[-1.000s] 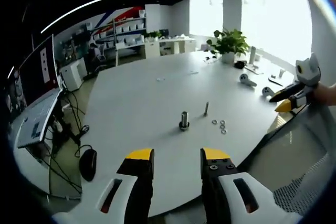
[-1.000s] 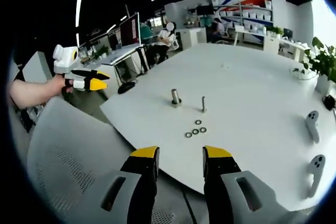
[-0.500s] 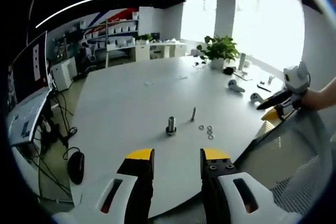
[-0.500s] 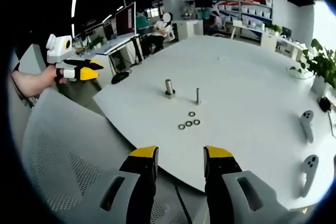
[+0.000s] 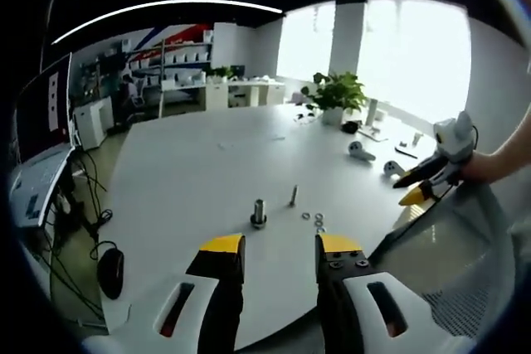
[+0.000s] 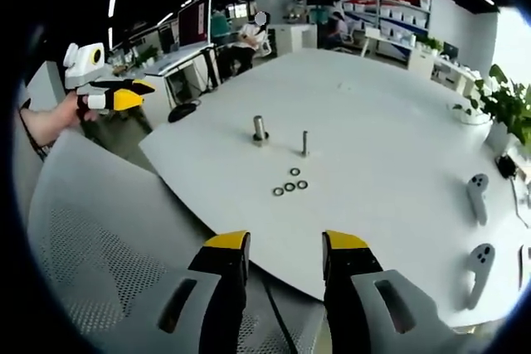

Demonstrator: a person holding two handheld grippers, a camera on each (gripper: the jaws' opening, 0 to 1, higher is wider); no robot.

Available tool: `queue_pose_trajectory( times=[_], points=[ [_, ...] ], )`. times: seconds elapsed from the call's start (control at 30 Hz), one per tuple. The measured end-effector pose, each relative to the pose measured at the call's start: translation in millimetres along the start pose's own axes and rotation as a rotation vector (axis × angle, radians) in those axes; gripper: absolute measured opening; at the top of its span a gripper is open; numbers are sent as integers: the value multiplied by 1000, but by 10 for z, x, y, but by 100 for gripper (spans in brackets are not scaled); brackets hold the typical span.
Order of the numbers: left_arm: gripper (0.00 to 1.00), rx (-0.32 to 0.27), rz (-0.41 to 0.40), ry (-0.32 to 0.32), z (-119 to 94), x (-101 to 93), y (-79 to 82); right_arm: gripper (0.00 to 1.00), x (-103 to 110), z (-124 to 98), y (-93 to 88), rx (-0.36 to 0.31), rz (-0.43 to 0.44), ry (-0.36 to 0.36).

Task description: Place the washer onto the threaded stud by aligning its center hole with the stud, sliding it down to the base, and recovering from edge contact or off-axis alignment until the washer reaches the visible bottom stop.

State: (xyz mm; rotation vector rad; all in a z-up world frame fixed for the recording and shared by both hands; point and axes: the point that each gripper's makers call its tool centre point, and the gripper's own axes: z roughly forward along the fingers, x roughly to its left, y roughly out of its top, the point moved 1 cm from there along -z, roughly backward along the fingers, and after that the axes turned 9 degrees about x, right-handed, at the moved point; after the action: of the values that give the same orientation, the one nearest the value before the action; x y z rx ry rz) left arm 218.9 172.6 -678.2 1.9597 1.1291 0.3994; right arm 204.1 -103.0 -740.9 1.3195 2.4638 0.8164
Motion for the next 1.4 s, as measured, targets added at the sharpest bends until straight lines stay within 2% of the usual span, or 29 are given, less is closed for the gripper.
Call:
queue_pose_trajectory(
  times=[0.17, 0.3, 0.5, 0.67, 1.0, 1.23, 1.4],
  points=[
    [32, 5, 23, -21, 17, -61, 1, 38, -33, 8, -20, 15, -13, -15],
    [33, 21, 10, -21, 30, -53, -30, 38, -28, 19, -46, 32, -29, -16],
    [33, 33, 39, -36, 57, -117, -27, 38, -51, 12, -52, 32, -26, -21],
    [34, 37, 29, -39, 57, -115, -41, 38, -43, 3, -22, 12, -33, -15],
    [34, 62, 49, -60, 82, -144, -68, 39, -45, 3, 6, 5, -1, -8],
    [34, 50, 26, -47, 58, -103, -63, 43, -60, 9, -13, 11, 15, -13],
    [34, 47, 45, -39, 55, -118, -56, 43, -19, 21, -30, 29, -2, 2]
  ],
)
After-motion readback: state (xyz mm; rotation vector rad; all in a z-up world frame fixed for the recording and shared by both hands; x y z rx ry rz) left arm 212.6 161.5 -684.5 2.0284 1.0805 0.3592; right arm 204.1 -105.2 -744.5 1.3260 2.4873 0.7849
